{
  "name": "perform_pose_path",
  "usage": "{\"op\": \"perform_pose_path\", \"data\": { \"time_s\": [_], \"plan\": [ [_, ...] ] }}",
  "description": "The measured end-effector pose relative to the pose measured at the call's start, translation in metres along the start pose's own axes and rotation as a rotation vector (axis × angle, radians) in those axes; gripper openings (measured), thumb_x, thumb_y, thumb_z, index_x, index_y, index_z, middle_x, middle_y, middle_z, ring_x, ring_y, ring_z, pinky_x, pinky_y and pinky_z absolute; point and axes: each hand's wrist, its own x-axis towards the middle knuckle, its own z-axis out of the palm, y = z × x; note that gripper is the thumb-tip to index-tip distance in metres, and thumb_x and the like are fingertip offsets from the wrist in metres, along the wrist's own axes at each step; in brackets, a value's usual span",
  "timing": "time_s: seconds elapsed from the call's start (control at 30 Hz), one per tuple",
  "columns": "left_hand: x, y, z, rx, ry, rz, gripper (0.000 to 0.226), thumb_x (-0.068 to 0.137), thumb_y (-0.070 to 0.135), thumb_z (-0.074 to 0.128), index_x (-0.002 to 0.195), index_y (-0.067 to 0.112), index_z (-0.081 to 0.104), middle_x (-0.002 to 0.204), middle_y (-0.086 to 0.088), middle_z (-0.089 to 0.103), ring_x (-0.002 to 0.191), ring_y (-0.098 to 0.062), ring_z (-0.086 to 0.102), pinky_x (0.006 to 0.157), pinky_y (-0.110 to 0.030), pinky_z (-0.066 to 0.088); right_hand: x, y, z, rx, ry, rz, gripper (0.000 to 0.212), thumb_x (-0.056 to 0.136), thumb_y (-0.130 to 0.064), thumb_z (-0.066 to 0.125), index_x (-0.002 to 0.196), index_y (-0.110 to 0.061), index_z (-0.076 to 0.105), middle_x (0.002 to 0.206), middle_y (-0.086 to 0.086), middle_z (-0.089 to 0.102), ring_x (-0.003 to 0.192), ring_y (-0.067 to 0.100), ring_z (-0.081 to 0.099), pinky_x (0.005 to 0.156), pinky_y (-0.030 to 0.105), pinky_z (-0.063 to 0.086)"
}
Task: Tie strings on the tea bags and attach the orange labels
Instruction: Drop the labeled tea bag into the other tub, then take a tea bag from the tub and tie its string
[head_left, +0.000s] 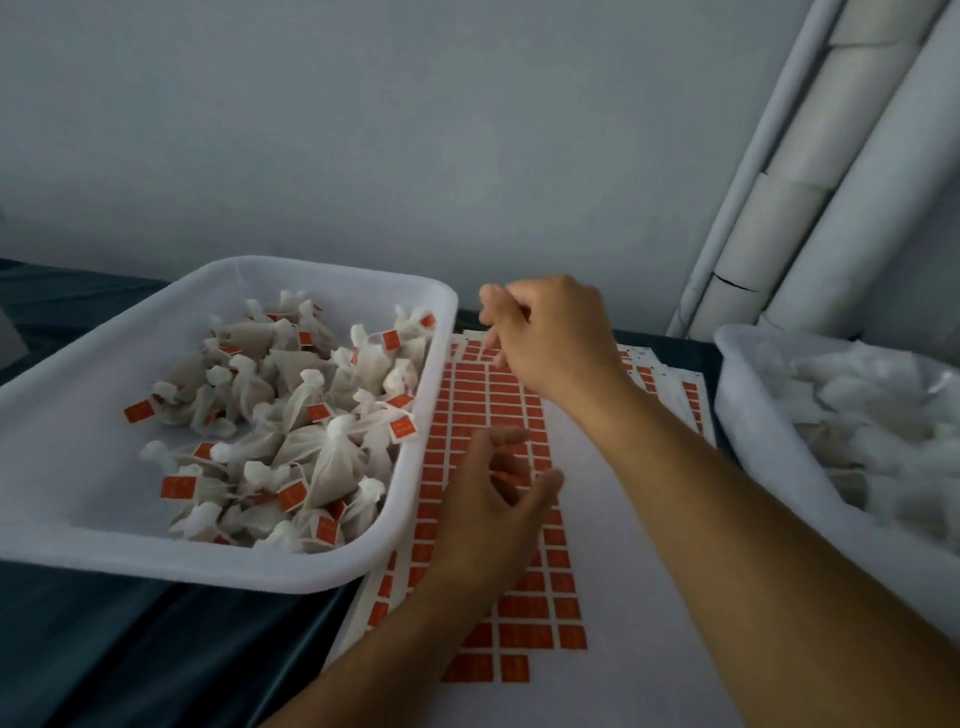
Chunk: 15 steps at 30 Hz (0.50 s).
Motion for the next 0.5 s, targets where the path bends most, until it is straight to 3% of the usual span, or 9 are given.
{"op": "perform_pose_path", "data": {
  "time_s": [0.1,0.27,0.4,0.5],
  "plan": [
    [0.001,-0.003,-0.001,0.037,0.048,0.039,0.036,0.088,0.046,0.074,0.115,0.045,0.051,0.093,0.016,0.064,0.084,0.013,0.061,0.055,-0.007,0.050,-0.001,0.038,-0.037,-0.005,0.076,0.149,0.039,0.106,-0.038,0.052,0.082,-0.016,0.074,0.071,-0.008,0.072,0.059,0.004,0.069,0.072,0.034,0.062],
    [0.001,-0.004,0.002,0.032,0.054,0.043,0.032,0.090,0.038,0.072,0.115,0.039,0.052,0.095,0.012,0.064,0.081,0.013,0.061,0.050,-0.005,0.046,-0.008,0.104,-0.110,-0.084,0.173,0.399,0.041,0.103,-0.039,0.055,0.086,-0.006,0.074,0.074,-0.001,0.075,0.055,0.008,0.070,0.071,0.037,0.063],
    [0.001,-0.002,0.004,0.045,0.051,0.034,0.031,0.091,0.037,0.071,0.115,0.040,0.052,0.094,0.014,0.062,0.075,-0.008,0.066,0.047,-0.004,0.045,-0.020,0.151,-0.161,-0.289,0.116,0.560,0.032,0.096,-0.030,0.060,0.100,-0.001,0.072,0.099,0.017,0.075,0.093,0.036,0.071,0.088,0.048,0.059],
    [0.001,-0.003,0.003,0.049,0.043,0.040,0.032,0.091,0.037,0.071,0.117,0.039,0.052,0.095,0.015,0.062,0.078,-0.008,0.065,0.045,-0.005,0.044,-0.037,0.174,-0.179,-0.509,0.004,0.643,0.034,0.094,-0.027,0.067,0.121,-0.006,0.070,0.127,0.016,0.068,0.116,0.037,0.063,0.100,0.041,0.052]
  ]
}}
